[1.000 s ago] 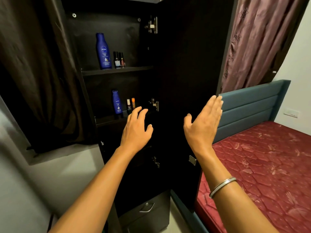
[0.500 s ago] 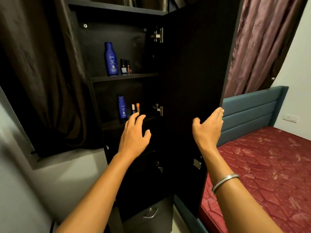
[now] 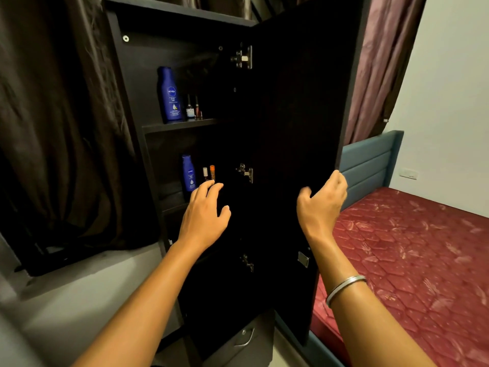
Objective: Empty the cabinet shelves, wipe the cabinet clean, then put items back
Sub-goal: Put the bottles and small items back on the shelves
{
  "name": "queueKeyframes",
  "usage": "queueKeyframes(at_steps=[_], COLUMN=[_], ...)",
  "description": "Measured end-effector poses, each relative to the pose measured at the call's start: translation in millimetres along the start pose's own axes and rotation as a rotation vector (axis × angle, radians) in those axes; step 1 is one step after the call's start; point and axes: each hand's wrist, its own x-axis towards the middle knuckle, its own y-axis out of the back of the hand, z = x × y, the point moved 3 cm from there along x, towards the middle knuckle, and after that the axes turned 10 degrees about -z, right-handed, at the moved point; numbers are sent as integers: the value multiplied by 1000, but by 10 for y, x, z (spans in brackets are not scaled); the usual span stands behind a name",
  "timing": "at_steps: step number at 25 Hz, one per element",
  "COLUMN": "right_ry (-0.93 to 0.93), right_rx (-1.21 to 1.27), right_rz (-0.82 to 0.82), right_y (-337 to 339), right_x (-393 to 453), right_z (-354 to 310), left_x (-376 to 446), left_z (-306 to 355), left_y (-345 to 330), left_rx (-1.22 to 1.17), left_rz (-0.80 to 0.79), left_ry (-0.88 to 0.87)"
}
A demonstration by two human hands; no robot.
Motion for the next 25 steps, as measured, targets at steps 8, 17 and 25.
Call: queueKeyframes(at_steps=[8,17,25], right_ry=[112,382,635], right_rx=[8,60,-43], right_rz=[-56,-227,-518], right_y=[-253,-607,-1311], right_x=[-566,-1042,-1274], right_z=[-297,-620,-951], left_x=[99,-41,-273], left_z=[36,45,-503], left_y=[-155,-9,308], left_rx=[-177,193,-272], left_rz=[-12,60,85], left_ry=[-96,17,142])
